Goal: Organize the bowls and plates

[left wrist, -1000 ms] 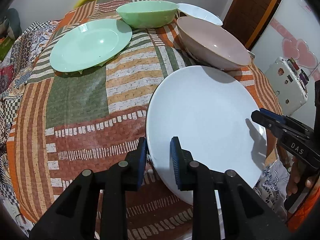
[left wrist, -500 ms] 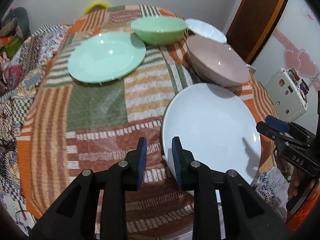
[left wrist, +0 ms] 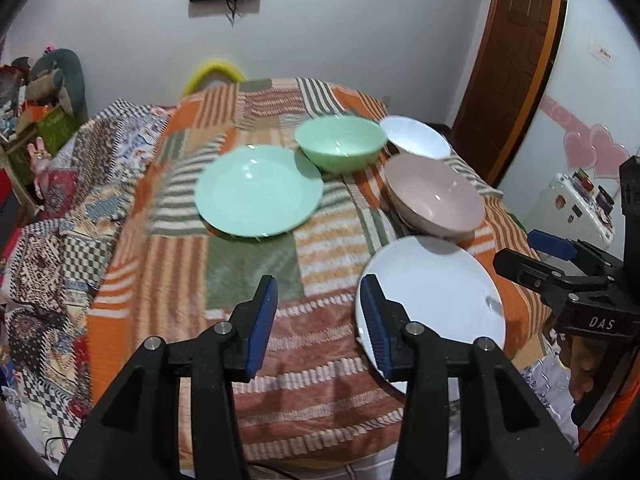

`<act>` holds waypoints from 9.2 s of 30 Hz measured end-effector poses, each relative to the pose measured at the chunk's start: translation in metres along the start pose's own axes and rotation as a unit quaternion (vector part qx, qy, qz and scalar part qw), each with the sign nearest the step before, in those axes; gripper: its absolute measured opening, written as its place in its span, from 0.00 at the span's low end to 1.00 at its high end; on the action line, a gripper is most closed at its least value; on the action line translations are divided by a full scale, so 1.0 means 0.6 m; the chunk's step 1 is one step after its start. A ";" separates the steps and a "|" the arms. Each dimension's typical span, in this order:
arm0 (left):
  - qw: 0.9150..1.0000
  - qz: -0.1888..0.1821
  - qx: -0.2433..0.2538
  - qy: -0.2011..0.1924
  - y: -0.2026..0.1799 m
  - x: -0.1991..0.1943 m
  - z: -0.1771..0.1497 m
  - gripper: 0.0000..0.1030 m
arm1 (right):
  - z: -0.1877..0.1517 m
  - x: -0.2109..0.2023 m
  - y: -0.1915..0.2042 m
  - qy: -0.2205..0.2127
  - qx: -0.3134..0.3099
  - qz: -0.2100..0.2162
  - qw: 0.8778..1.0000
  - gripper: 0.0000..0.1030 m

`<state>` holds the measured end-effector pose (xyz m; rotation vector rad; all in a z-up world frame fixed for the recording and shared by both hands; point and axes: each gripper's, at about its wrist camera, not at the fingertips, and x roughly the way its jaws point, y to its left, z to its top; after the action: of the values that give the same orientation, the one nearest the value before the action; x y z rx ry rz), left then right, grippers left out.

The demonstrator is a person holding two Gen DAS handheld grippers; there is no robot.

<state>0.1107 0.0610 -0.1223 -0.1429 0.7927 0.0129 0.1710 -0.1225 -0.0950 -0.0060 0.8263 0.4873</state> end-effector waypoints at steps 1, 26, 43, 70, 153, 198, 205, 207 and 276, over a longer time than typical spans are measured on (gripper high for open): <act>1.000 0.005 0.000 -0.005 0.007 -0.005 0.002 0.42 | 0.005 0.002 0.005 -0.003 0.002 0.005 1.000 0.95; 0.996 0.067 -0.056 0.022 0.225 0.164 0.095 0.42 | 0.117 0.198 0.063 0.028 0.016 0.010 0.999 0.97; 0.995 0.044 -0.066 0.059 0.283 0.317 0.124 0.42 | 0.148 0.292 0.092 0.087 -0.043 -0.002 0.995 0.72; 0.996 0.019 -0.049 0.068 0.287 0.362 0.133 0.28 | 0.154 0.368 0.077 0.146 0.001 0.003 0.989 0.31; 1.000 -0.005 0.009 0.024 0.047 -0.007 0.017 0.19 | 0.040 0.037 0.031 0.040 -0.021 0.054 0.998 0.24; 0.985 -0.022 0.060 0.163 -0.092 0.164 -0.061 0.19 | -0.106 0.046 -0.103 0.100 0.088 0.004 0.991 0.25; 0.984 -0.015 0.052 0.172 -0.090 0.186 -0.052 0.19 | -0.101 0.058 -0.111 0.102 0.094 0.004 0.990 0.25; 0.983 -0.012 0.053 0.173 -0.091 0.191 -0.051 0.19 | -0.100 0.061 -0.114 0.103 0.095 0.003 0.990 0.25; 0.991 -0.081 0.044 0.093 -0.132 0.363 0.163 0.14 | 0.067 0.147 -0.216 0.029 0.098 -0.019 0.995 0.34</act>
<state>0.3383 -0.0135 -0.1996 -0.1264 0.9636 -0.1903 0.3043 -0.1940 -0.1532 0.1449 0.9271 0.3696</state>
